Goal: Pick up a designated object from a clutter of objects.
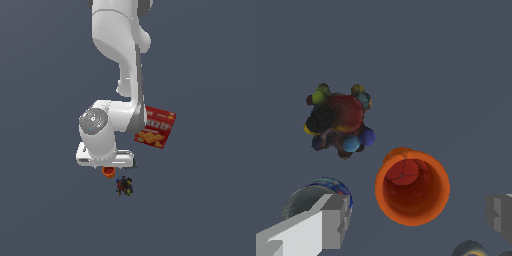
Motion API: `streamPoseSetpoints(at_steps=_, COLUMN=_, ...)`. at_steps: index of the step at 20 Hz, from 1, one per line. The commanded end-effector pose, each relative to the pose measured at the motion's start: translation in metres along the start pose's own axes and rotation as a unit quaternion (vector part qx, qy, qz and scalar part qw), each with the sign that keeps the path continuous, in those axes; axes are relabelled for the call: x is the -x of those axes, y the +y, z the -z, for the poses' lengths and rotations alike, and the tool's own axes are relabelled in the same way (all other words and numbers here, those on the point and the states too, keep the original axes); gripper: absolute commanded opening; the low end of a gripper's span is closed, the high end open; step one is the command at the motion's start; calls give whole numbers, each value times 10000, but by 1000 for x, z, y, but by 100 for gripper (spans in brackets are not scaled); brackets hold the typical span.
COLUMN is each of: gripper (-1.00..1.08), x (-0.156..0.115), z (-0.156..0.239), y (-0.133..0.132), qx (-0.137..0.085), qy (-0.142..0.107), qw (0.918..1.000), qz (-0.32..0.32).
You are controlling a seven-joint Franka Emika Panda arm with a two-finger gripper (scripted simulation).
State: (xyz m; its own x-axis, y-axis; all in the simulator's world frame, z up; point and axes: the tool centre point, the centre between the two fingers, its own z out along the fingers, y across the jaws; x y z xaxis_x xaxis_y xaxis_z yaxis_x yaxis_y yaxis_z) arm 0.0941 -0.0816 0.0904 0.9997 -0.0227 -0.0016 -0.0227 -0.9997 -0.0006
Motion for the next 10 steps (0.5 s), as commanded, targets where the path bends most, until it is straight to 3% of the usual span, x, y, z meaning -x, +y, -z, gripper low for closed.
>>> streamPoseSetpoints(at_steps=1, gripper=100, x=-1, z=-2, y=1, qx=3, qy=8, qw=10000, qz=-3)
streamPoseSetpoints(at_steps=10, gripper=100, x=0, z=-27, y=1, qx=2, qy=4, qw=10000, qz=-3)
